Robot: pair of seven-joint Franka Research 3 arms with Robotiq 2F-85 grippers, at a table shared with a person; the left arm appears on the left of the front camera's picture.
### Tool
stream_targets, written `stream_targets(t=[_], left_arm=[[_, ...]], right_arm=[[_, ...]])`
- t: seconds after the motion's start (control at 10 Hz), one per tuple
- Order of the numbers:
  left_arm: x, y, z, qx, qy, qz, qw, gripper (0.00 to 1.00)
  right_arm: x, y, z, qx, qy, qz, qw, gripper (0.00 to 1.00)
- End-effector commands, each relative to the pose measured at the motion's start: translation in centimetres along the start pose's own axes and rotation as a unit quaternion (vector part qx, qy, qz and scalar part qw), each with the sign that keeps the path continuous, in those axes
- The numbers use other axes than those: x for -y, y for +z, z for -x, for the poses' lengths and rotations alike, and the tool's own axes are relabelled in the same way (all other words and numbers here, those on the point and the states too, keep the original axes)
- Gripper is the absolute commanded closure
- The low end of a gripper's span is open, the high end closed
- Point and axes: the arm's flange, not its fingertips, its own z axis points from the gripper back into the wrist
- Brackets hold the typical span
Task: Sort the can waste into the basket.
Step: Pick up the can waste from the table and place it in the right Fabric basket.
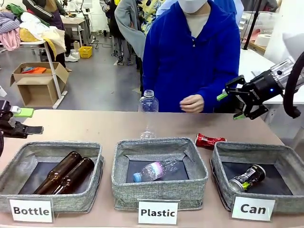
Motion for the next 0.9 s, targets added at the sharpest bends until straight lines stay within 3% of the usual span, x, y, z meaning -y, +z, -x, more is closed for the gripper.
stream_targets(t=[0.0,0.1,0.2,0.4,0.6,0.8], left_arm=[[0.4,0.1,0.1,-0.005,0.003,0.000,1.000,0.00],[0.4,0.1,0.1,-0.005,0.003,0.000,1.000,0.00],[0.4,0.1,0.1,-0.005,0.003,0.000,1.000,0.00],[0.4,0.1,0.1,-0.005,0.003,0.000,1.000,0.00],[0.4,0.1,0.1,-0.005,0.003,0.000,1.000,0.00],[0.4,0.1,0.1,-0.005,0.003,0.000,1.000,0.00]], right_arm=[[4.4,4.1,3.9,-0.085,0.043,-0.021,0.995,0.00],[7.4,6.8,6.1,-0.124,0.083,-0.027,0.989,0.00],[11.1,9.1,8.2,-0.135,0.087,-0.041,0.986,0.00],[15.3,10.6,9.2,-0.138,0.102,-0.110,0.979,0.00],[14.8,8.7,8.5,-0.155,0.095,-0.109,0.977,0.00],[11.1,6.8,6.9,-0.156,0.118,-0.091,0.976,0.00]])
